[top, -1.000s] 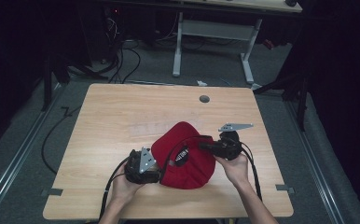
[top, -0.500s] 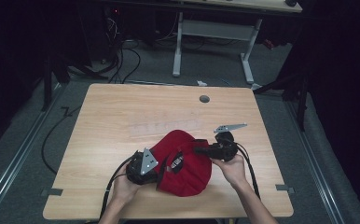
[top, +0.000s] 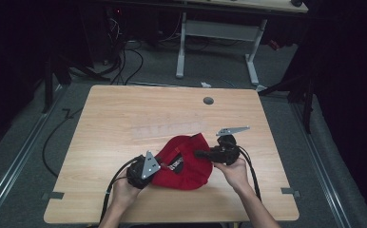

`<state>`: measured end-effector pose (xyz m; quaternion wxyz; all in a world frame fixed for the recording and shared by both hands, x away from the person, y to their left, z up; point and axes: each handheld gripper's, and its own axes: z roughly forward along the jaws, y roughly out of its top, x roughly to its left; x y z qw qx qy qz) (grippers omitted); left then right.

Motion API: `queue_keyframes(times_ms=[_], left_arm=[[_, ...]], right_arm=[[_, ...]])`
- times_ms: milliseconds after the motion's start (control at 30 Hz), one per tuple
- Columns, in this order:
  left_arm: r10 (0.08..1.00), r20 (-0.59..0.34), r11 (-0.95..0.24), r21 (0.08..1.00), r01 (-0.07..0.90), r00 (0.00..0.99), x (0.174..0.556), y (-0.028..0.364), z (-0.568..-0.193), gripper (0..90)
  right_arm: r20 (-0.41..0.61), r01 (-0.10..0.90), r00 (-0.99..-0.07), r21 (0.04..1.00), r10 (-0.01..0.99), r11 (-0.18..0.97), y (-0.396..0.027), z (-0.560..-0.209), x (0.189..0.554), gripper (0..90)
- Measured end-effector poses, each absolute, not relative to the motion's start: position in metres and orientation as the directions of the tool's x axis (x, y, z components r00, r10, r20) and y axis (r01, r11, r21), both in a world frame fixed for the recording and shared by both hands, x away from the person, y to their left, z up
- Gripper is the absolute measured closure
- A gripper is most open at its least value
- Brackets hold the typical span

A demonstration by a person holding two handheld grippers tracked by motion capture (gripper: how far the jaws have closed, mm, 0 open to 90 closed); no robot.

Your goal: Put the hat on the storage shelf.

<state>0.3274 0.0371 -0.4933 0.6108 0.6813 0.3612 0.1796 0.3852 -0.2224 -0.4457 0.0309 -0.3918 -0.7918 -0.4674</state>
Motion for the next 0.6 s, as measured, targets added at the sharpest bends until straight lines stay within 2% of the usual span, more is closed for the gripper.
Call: queue_keyframes(times_ms=[133,167,267,300,433,467,600], left_arm=[[0.706,-0.195,0.000,0.961,0.275,0.681,0.326,0.042,-0.484,71.0],[0.706,-0.197,-0.002,0.960,0.280,0.680,0.326,0.044,-0.481,72.9],[0.702,-0.207,0.001,0.957,0.290,0.681,0.325,0.047,-0.478,74.1],[0.700,-0.207,-0.003,0.956,0.293,0.683,0.324,0.048,-0.477,75.2],[0.700,-0.201,-0.019,0.954,0.299,0.685,0.321,0.049,-0.477,77.0],[0.690,-0.205,-0.027,0.951,0.307,0.694,0.320,0.050,-0.478,80.5],[0.682,-0.188,-0.057,0.950,0.308,0.707,0.317,0.048,-0.479,83.8]], right_arm=[[0.420,0.644,-0.692,0.726,0.587,0.241,-0.225,-0.443,0.384,77.0],[0.422,0.640,-0.691,0.735,0.587,0.225,-0.226,-0.442,0.384,72.8],[0.424,0.634,-0.692,0.744,0.584,0.211,-0.227,-0.440,0.385,69.2],[0.424,0.633,-0.686,0.749,0.591,0.197,-0.227,-0.439,0.385,64.6],[0.428,0.628,-0.683,0.757,0.592,0.177,-0.229,-0.437,0.386,60.8],[0.429,0.623,-0.675,0.768,0.600,0.152,-0.232,-0.436,0.387,56.2],[0.434,0.614,-0.658,0.782,0.615,0.106,-0.237,-0.432,0.387,53.2]])
